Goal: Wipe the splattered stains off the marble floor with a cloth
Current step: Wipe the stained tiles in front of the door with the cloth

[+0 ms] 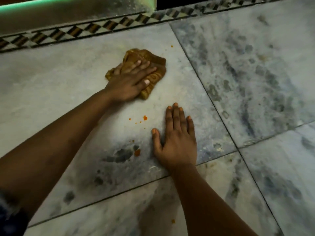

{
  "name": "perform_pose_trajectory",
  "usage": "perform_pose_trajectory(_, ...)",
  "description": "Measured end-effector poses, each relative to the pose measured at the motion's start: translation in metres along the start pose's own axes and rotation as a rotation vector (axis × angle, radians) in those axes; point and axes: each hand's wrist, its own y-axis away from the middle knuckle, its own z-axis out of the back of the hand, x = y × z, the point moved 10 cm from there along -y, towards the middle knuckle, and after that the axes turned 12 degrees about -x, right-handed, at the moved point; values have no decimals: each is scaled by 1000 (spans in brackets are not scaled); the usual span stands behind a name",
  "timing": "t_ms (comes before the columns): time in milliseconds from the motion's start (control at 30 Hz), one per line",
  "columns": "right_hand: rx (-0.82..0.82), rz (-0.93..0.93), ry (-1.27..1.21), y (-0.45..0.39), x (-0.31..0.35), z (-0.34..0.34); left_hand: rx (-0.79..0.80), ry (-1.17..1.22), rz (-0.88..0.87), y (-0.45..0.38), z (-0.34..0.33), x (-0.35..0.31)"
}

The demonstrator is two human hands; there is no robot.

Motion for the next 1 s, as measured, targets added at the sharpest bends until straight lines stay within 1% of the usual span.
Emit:
perform_pose_trajectory(133, 13, 4, -11, -1, 1, 1, -44, 3, 225, -65, 3, 29)
perform_pose_trajectory(200, 25, 8, -25, 0, 2, -1, 2, 29, 300, -98, -2, 32)
perform_pose_trajectory(267, 22, 6, -24, 0, 0, -1, 47, 45, 280, -118, -8, 14)
perform_pose_trajectory(333, 9, 5, -17, 0, 1, 0, 68, 45, 170, -118, -12, -20)
perform_pose_trajectory(400, 1, 2, -20, 0, 2, 0, 67, 33, 54, -95, -16, -42)
perform_pose_trajectory(500, -20, -10, -32, 0, 0, 2, 17, 1, -44, -45, -13, -36)
perform_pose_trajectory(567, -15, -1, -28, 0, 1, 1, -38, -27, -10, -32, -7, -19)
perform_pose_trajectory(633, -12, -3, -29, 0, 1, 2, -76, -37, 85, -52, -4, -7)
perform_pose_trajectory(700, -4, -11, -33, 0, 1, 1, -57, -34, 189, -90, -5, -3)
perform_pose_trajectory(767, 7, -8, -35, 0, 1, -1, 3, -45, 230, -122, -13, -9)
perform_pose_trajectory(833, 12, -13, -37, 0, 0, -1, 19, -62, 194, -134, -18, -23)
perform_pose_trajectory(867, 18, -11, -34, 0, 0, -2, 15, -64, 146, -126, -19, -31)
perform_pose_trajectory(1000, 13, -10, -39, 0, 0, -1, -3, 12, -140, -39, -13, -48)
